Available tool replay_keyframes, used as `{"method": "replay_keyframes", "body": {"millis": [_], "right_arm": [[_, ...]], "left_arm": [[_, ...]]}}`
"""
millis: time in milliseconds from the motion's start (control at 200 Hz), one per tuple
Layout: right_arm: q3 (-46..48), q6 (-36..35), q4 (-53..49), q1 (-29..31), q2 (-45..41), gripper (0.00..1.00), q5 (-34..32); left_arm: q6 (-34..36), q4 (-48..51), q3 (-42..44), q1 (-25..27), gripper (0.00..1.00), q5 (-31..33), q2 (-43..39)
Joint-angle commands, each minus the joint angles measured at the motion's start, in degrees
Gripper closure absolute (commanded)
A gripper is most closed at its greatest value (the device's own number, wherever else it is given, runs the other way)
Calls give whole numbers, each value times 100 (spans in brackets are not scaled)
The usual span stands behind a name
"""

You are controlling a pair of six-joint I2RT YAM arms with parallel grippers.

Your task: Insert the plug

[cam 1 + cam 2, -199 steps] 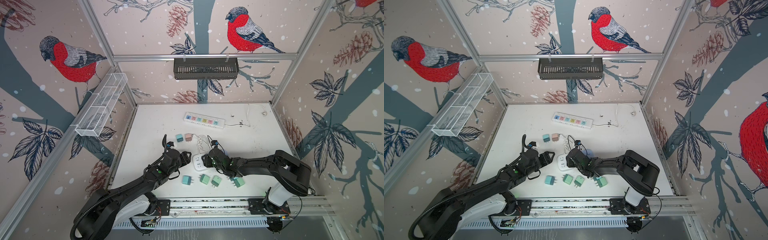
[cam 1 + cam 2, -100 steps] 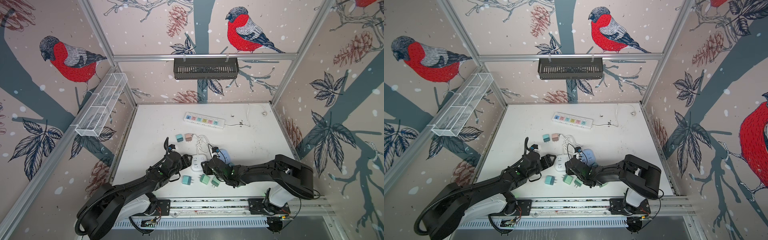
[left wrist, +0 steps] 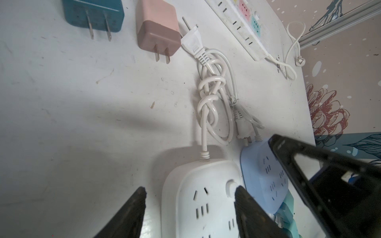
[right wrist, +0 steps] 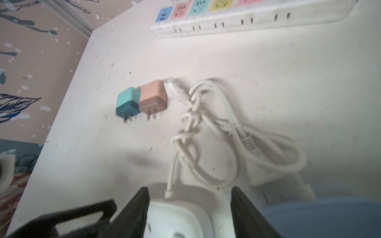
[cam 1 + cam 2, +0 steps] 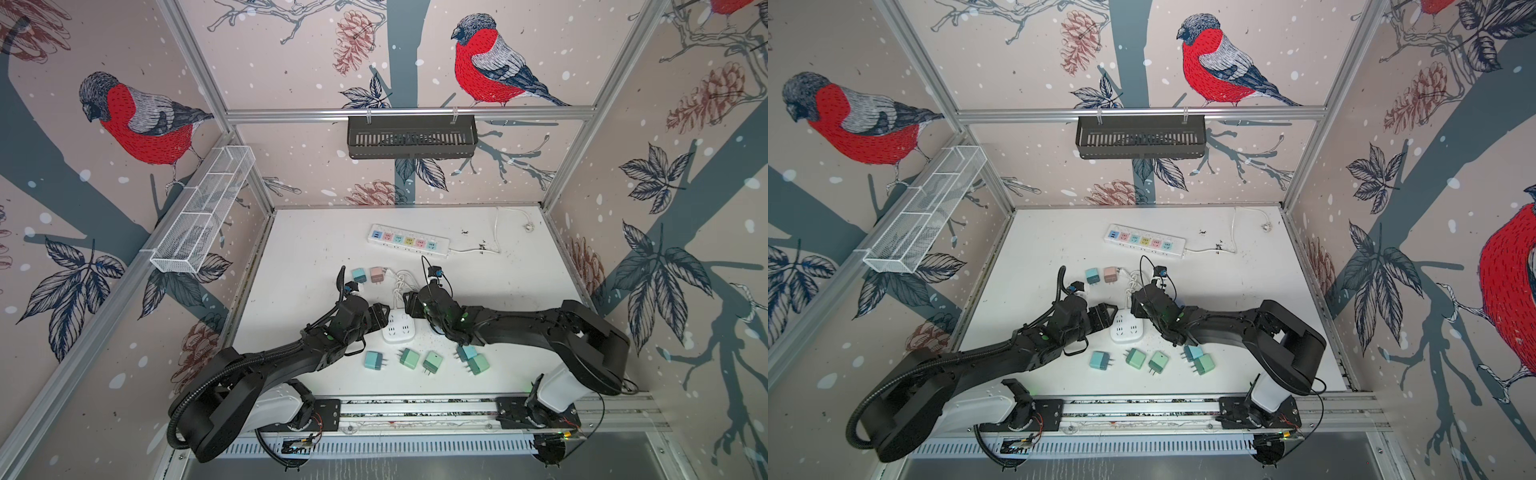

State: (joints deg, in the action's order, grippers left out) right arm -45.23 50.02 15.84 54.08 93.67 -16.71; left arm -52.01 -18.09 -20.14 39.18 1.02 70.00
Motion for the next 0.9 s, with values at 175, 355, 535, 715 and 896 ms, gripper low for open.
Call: {"method": "replay_keyframes", "body": {"millis": [175, 355, 535, 715, 896], "right_arm": [[-1489, -774, -996, -628, 1207, 39, 499], [-2145, -911, -1364, -434, 1839, 46, 631], [-2264, -752, -1507, -146, 2077, 50, 546], [-1807, -497, -1339, 186, 1872, 55, 376], [-1391, -271, -1225, 493, 1565, 60, 179]], "left_arm": [[349, -272, -307, 11, 33, -176, 429], [454, -318, -399, 11, 35, -233, 631], [507, -514, -364, 11, 36, -414, 741], [531, -757, -141, 10, 39, -488, 621], [387, -1169, 296, 89, 37, -427, 249]]}}
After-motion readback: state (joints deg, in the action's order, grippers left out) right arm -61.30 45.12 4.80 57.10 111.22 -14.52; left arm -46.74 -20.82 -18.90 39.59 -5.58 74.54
